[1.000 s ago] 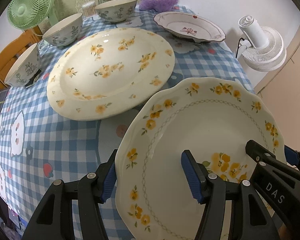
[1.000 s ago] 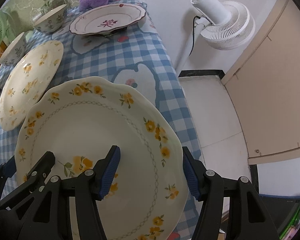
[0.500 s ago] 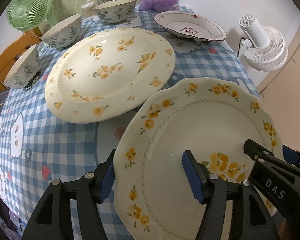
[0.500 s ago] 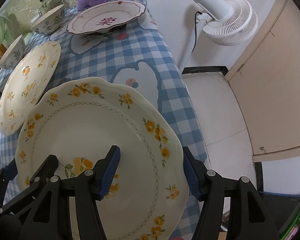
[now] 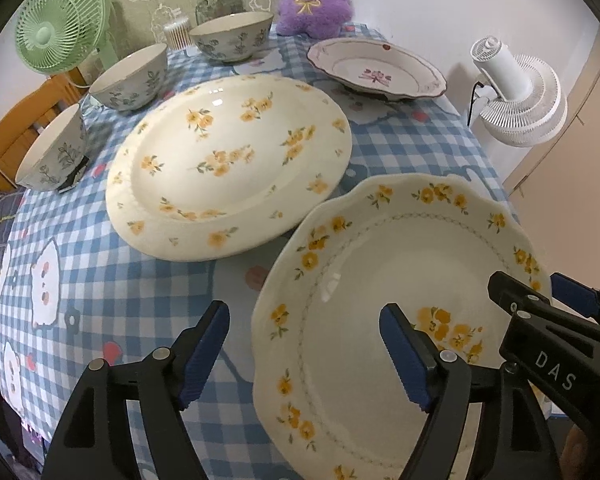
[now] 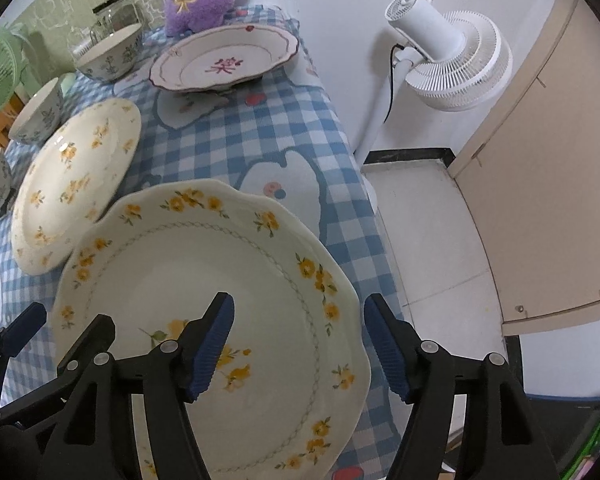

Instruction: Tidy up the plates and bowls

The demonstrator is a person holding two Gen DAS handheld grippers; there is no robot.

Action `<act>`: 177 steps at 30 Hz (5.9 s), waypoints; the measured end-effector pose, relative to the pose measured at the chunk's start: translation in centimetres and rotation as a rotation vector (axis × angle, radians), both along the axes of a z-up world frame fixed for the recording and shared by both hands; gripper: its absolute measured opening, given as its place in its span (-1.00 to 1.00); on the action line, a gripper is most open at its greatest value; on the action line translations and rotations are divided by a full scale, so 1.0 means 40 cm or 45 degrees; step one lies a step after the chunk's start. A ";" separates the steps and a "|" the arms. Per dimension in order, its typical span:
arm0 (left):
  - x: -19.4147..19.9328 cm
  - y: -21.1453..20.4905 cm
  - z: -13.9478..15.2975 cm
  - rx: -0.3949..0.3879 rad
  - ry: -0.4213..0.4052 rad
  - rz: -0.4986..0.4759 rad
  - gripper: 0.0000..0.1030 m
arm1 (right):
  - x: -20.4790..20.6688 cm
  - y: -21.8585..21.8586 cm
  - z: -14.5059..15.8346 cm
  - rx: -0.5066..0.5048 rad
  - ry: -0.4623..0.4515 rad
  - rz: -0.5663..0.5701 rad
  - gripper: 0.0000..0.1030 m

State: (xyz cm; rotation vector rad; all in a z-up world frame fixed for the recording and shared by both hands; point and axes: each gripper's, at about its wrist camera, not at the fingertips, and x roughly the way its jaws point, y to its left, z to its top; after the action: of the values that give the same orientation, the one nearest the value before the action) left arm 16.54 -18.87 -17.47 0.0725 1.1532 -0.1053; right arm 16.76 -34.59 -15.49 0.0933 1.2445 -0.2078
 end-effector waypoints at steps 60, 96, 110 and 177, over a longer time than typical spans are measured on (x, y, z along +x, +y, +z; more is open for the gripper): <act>-0.008 0.359 0.381 -0.070 -0.467 0.103 0.85 | 0.020 0.424 0.432 -0.058 -0.508 0.197 0.76; 0.307 0.290 0.070 0.012 -0.204 0.343 0.74 | 0.375 0.346 0.076 0.094 -0.294 0.330 0.74; 0.345 0.277 -0.031 0.060 -0.078 0.365 0.51 | 0.410 0.319 -0.049 0.123 -0.132 0.292 0.47; 0.279 0.359 -0.057 0.002 0.035 0.321 0.46 | 0.376 0.379 -0.100 0.222 0.066 0.343 0.37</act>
State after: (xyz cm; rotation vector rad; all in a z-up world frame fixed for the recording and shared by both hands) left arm 27.72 -4.49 -19.74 -0.0732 1.1807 0.1181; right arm 31.81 -19.42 -19.49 0.0698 1.3109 0.1331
